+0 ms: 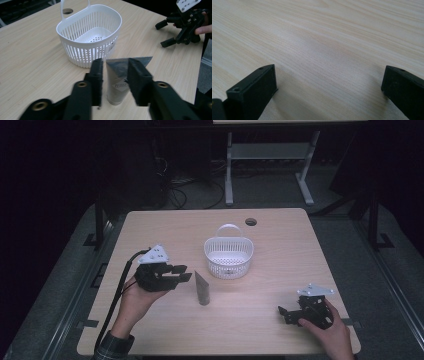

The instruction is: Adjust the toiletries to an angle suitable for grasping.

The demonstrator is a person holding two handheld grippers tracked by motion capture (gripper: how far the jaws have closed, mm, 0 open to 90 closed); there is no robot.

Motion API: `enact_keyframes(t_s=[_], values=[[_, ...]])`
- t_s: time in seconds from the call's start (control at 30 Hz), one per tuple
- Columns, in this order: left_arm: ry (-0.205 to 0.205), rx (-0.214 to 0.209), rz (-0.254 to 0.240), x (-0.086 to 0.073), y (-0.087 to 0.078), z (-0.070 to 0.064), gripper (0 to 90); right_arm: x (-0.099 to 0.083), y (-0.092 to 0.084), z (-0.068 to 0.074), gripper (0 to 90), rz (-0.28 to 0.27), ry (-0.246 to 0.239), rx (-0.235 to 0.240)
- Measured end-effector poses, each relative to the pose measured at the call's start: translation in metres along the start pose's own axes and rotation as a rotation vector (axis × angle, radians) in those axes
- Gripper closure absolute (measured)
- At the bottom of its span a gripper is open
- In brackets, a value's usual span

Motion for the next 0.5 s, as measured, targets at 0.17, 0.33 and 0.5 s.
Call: enact_keyframes(t_s=[0.17,0.33,0.5], values=[[0.002,0.010,0.020,0.006,0.011,-0.007,36.3,0.000,0.000,0.000,0.0,0.000,0.000,0.001],[-0.006,0.031,0.034,0.007,0.023,-0.010,24.2,0.000,0.000,0.000,0.0,0.000,0.000,0.001],[-0.006,0.043,0.049,0.007,0.030,-0.012,17.9,0.000,0.000,0.000,0.0,-0.001,-0.001,0.001]])
Point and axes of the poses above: each handheld gripper's, and its own axes: y roughly forward along the jaws, x roughly out of its top, z roughly to its left, the point moved 4 cm from there along y, roughly forward along the jaws, and after that the axes turned 3 degrees about y, right-handed, at the moved point
